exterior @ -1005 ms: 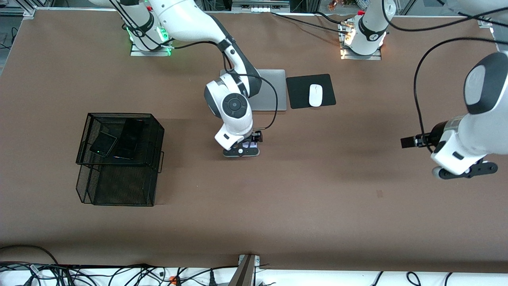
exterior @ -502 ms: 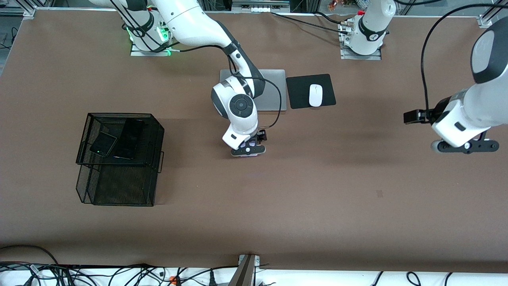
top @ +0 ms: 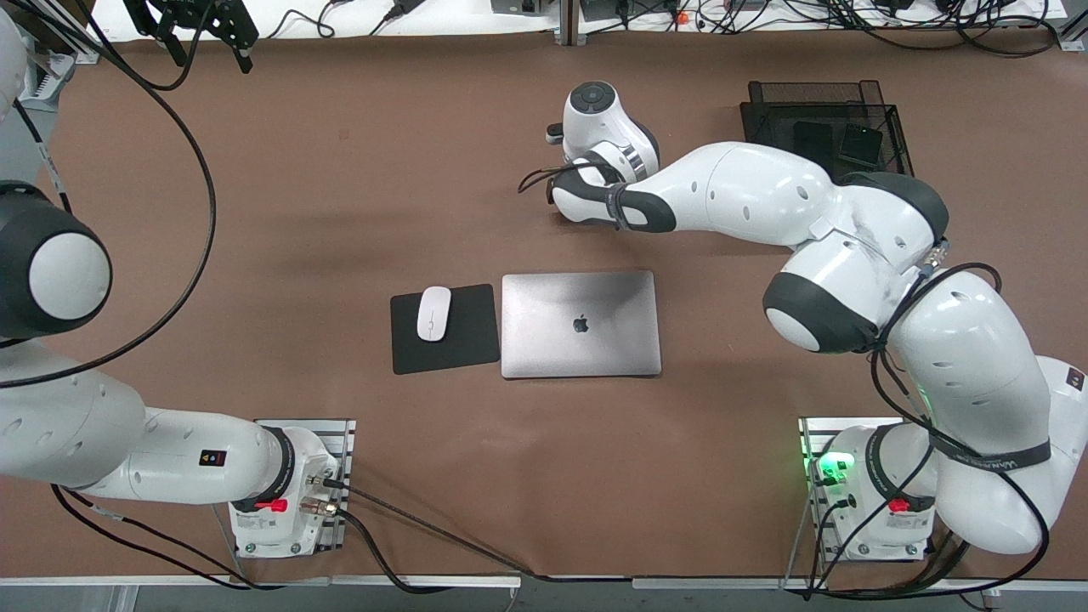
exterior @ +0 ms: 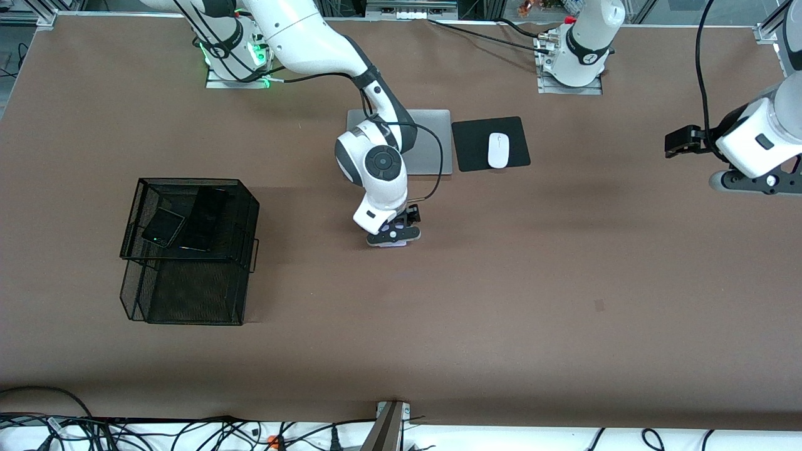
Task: Place phones with both arms
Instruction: 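Grasp the Huawei with the right gripper while the left gripper withdraws to rest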
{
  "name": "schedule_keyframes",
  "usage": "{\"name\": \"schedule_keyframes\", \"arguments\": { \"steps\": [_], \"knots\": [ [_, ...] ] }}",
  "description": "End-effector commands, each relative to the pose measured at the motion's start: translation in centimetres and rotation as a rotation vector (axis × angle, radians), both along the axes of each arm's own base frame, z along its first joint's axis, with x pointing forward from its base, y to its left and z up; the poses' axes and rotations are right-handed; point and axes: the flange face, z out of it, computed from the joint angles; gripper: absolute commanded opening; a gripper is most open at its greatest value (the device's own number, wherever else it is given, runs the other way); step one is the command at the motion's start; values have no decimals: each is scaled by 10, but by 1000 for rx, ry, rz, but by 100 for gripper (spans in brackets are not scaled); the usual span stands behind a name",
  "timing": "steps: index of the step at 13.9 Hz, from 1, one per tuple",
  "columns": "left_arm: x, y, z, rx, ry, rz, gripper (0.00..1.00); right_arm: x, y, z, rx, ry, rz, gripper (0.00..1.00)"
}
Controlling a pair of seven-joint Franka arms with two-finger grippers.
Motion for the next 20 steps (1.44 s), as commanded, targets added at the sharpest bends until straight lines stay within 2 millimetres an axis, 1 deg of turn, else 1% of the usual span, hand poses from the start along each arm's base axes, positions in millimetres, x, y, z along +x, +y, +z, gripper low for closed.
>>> {"name": "schedule_keyframes", "arguments": {
  "steps": [1, 2, 4, 5, 6, 7, 8, 9, 10, 12, 13, 14, 15, 17, 18, 19, 20],
  "knots": [
    [-19, 6, 0, -39, -35, -31, 100, -3, 2, 0, -14, -20, 33, 100],
    [-21, 8, 3, -41, -50, -38, 100, -3, 2, 0, -11, -24, 32, 100],
    [-19, 5, 2, -43, -61, -42, 100, -6, 3, -6, -17, -20, 37, 100],
    [-16, -5, 2, -41, -80, -46, 100, -8, 4, -9, -24, -17, 43, 100],
    [-16, -21, 2, -39, -88, -57, 100, -8, 4, -10, -26, -21, 47, 93],
    [-16, -22, 2, -37, -90, -53, 100, -7, 4, -10, -35, -29, 58, 64],
    [-16, -17, 4, -37, -93, -45, 100, -7, 3, -10, -36, -30, 58, 40],
    [-16, -15, 4, -40, -89, -54, 100, -6, 3, -9, -35, -31, 56, 17],
    [-17, -14, 4, -40, -89, -52, 100, -4, 2, -5, -30, -35, 52, 0],
    [-17, -15, 6, -42, -91, -55, 100, 1, 3, 10, -18, -44, 42, 0],
    [-16, -16, 6, -54, -92, -52, 100, 7, -1, 26, -12, -57, 30, 0],
    [-14, -17, 6, -66, -93, -37, 100, 19, -13, 48, -22, -67, 8, 0],
    [-13, -19, 7, -75, -96, -33, 100, 36, -31, 76, -37, -83, -17, 0],
    [-13, -18, 7, -73, -97, -30, 100, 66, -74, 137, -50, -120, -86, 0],
    [-12, -17, 4, -72, -90, -29, 100, 79, -100, 162, -69, -128, -114, 0],
    [-11, -19, 3, -72, -89, -30, 100, 91, -130, 187, -96, -120, -109, 0],
    [-11, -20, 1, -73, -86, -30, 100, 102, -161, 204, -131, -108, -87, 0]
  ]
}}
